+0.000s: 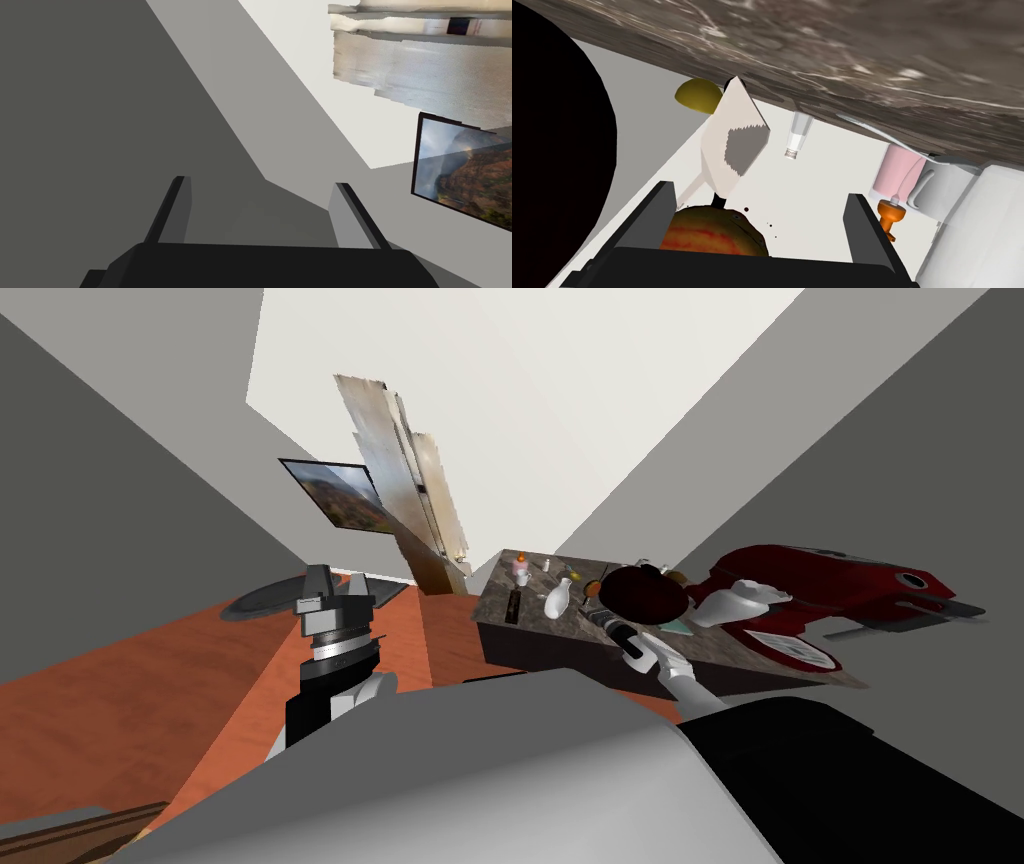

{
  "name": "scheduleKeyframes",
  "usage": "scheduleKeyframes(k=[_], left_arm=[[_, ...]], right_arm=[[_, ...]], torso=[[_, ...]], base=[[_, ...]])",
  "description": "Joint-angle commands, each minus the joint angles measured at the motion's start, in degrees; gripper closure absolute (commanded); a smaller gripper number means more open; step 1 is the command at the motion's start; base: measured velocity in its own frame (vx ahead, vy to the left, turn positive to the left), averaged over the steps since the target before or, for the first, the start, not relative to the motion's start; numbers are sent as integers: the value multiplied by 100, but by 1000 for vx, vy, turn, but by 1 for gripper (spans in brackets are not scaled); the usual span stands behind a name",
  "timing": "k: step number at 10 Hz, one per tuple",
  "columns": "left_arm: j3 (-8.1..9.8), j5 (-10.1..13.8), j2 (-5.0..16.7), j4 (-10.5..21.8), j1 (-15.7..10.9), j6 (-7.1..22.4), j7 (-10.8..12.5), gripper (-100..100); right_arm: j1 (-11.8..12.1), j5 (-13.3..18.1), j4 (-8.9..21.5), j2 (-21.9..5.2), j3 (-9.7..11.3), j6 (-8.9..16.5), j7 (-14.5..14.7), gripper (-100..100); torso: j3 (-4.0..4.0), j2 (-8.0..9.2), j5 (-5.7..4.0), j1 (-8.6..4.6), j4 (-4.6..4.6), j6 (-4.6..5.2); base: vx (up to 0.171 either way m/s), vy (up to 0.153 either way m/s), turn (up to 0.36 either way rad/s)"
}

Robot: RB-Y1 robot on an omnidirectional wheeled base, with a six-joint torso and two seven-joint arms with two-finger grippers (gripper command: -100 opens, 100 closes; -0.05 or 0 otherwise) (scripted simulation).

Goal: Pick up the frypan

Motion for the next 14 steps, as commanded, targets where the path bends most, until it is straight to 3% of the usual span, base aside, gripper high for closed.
scheduleKeyframes(k=[1, 7, 8, 9, 10, 14], left_arm=[[0, 0, 0, 0, 0, 0, 0, 0], [0, 0, 0, 0, 0, 0, 0, 0], [0, 0, 0, 0, 0, 0, 0, 0], [0, 0, 0, 0, 0, 0, 0, 0], [0, 0, 0, 0, 0, 0, 0, 0], [1, 0, 1, 0, -1, 0, 0, 0]], right_arm=[[-46, 123, 209, -195, 73, 40, 67, -100], [-160, 447, 862, -767, 307, 76, 218, -100], [-102, 411, 756, -706, 250, 71, 208, -100], [-104, 417, 770, -715, 254, 71, 212, 0], [-192, 400, 927, -689, 262, 151, 185, -100], [-454, 352, 1403, -612, 289, 391, 103, -100]], torso=[[0, 0, 0, 0, 0, 0], [0, 0, 0, -2, 0, 1], [1, 2, -1, -4, 0, 1], [3, 5, -3, -9, 1, 2], [4, 8, -3, -13, 2, 2], [27, 47, -8, -32, 11, 2]], base=[[22, 42, 73], [25, 44, 39], [8, 11, 5], [0, 0, 0], [-47, -14, 247], [-108, -35, 267]])
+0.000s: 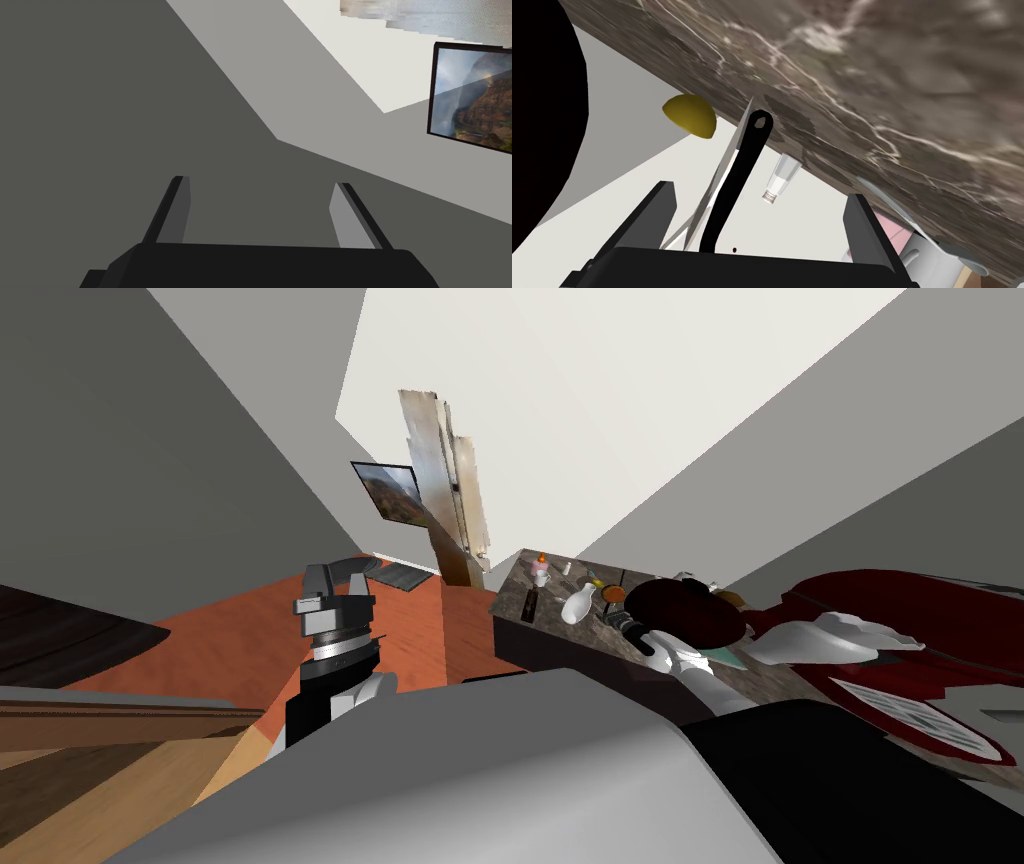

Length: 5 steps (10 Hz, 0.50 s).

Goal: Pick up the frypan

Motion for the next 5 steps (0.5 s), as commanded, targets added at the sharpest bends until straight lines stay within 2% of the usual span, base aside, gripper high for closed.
scheduleKeyframes(k=[1, 2, 3, 5], left_arm=[[0, 0, 0, 0, 0, 0, 0, 0], [1, 0, 0, 0, 1, 0, 0, 0], [1, 0, 0, 0, 2, 0, 0, 0], [1, 0, 0, 0, 3, 0, 0, 0]], right_arm=[[-103, -8, 190, 50, -1, 76, -16, -100], [-71, -9, 114, 20, 9, 54, -21, -100], [-78, -10, 127, 23, 9, 64, -24, 100], [-96, -12, 141, -23, -42, 95, -25, 100]], torso=[[0, 0, 0, 0, 0, 0], [-1, -1, -1, -1, 0, 6], [-8, -16, 0, 4, -3, 10], [-30, -35, -35, 23, -27, -10]], base=[[-101, -39, 240], [-42, -17, 30], [-6, -7, -14], [2, -17, -14]])
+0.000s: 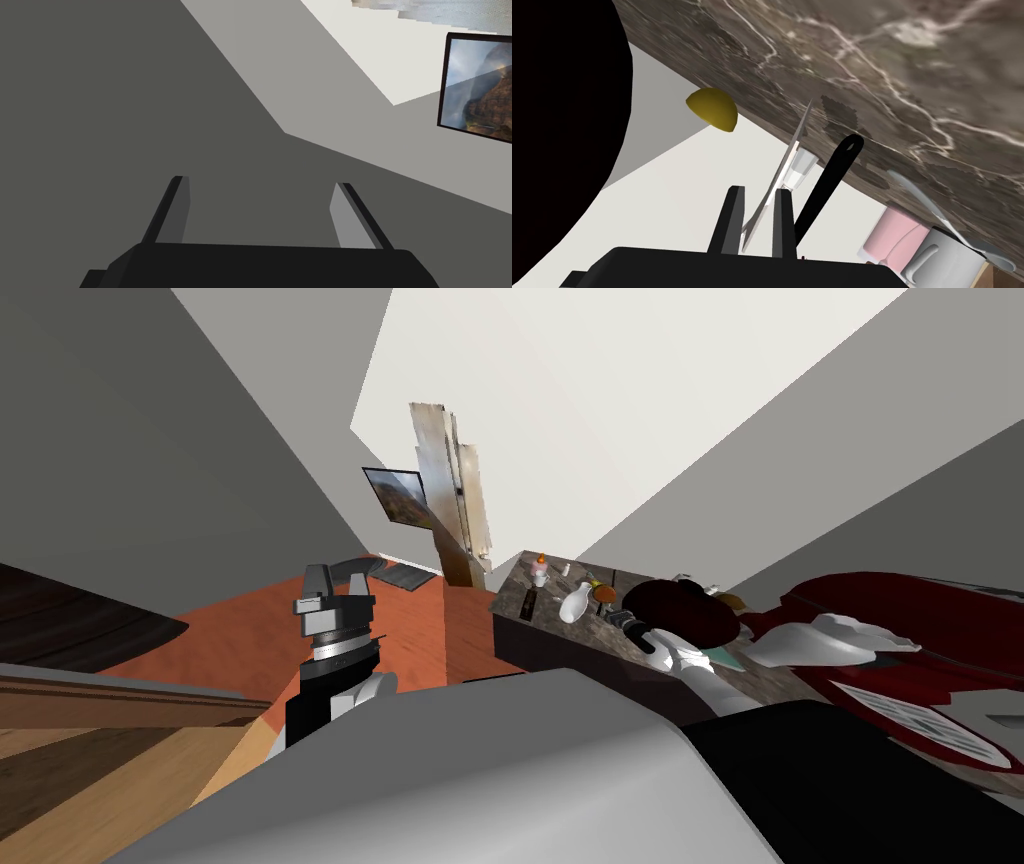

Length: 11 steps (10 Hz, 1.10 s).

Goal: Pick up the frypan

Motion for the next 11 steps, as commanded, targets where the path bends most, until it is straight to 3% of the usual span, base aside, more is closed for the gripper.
scheduleKeyframes(k=[1, 2, 3, 4, 9, 10, 11], left_arm=[[0, 0, 0, 0, 0, 0, 0, 0], [0, 0, 0, 0, 0, 0, 0, 0], [0, 0, 0, 0, 0, 0, 0, 0], [0, 0, 0, 0, 0, 0, 0, 0], [1, 0, 0, 0, 2, 0, 0, 0], [0, 0, 0, 0, 2, 0, 0, 0], [0, 0, 0, 0, 0, 0, 0, 0]], right_arm=[[0, 0, 0, 0, 0, 0, 0, 100], [0, -2, 0, 2, 1, -3, -3, 100], [0, -3, -1, 4, 1, -5, -6, 0], [85, 23, -105, 50, 37, -99, 39, 100], [391, 79, -661, -39, 6, -379, 134, 100], [337, 75, -572, -23, 19, -353, 121, 100], [341, 77, -580, -21, 20, -369, 128, 0]], torso=[[0, 0, 0, 0, 0, 0], [-2, -4, 3, 3, -1, 0], [-4, -6, 5, 5, -1, 0], [-4, -7, 5, 7, -2, 1], [-27, -36, -4, 10, -21, 23], [-30, -41, -4, 11, -22, 22], [-23, -27, -5, 5, -19, 17]], base=[[0, 0, 0], [0, 0, 0], [0, 0, 0], [54, 17, -213], [106, 43, -254], [50, 19, -41], [8, 4, 9]])
